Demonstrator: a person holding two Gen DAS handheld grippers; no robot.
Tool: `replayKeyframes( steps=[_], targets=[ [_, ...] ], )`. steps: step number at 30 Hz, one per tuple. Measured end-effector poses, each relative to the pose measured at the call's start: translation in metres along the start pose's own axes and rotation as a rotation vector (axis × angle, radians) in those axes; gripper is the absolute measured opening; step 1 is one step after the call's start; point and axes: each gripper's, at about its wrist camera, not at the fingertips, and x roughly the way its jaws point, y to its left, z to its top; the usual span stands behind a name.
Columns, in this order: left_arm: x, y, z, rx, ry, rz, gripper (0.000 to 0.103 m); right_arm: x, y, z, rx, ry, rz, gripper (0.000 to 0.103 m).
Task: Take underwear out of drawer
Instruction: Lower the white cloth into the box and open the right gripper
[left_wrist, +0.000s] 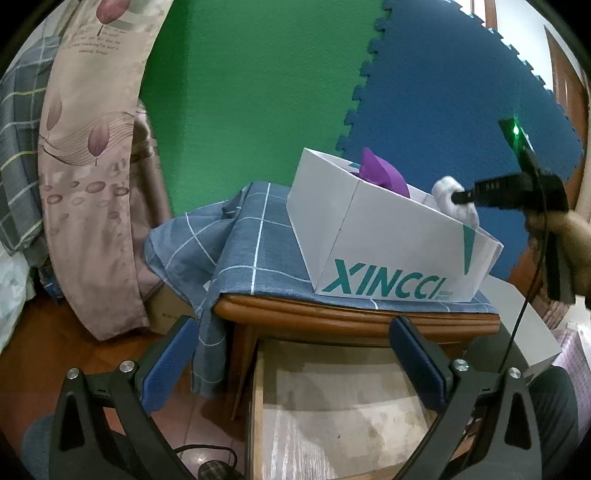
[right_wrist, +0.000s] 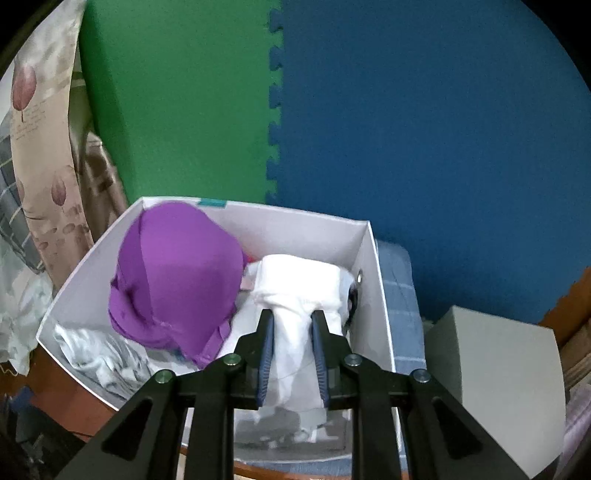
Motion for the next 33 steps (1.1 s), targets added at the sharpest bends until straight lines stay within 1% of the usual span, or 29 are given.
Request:
replayKeyframes(
  steps=[4,8,14,26,33],
  targets=[
    [0.000,-0.001,0.000,0.002,0.003,0.002,0.102,0.003,0.000,-0.007,0.009,-0.003,0.009,0.020],
    [0.000,-0.002,0.000,0.006,0.003,0.001,0.102,0.003,0.006,-0.006,0.006,-0.008,0.005,0.020],
    [0.000,-0.002,-0.001,0.021,0.010,0.005,0.102,0.002,0.005,-0.005,0.005,-0.012,-0.005,0.020],
    [0.003,-0.004,-0.001,0.036,0.016,0.009,0.102,0.009,0.015,-0.018,-0.001,-0.009,-0.008,0.021],
    [0.003,-0.004,-0.002,0.039,0.018,0.010,0.102,0.012,0.016,-0.019,-0.003,-0.008,-0.011,0.021]
  ],
)
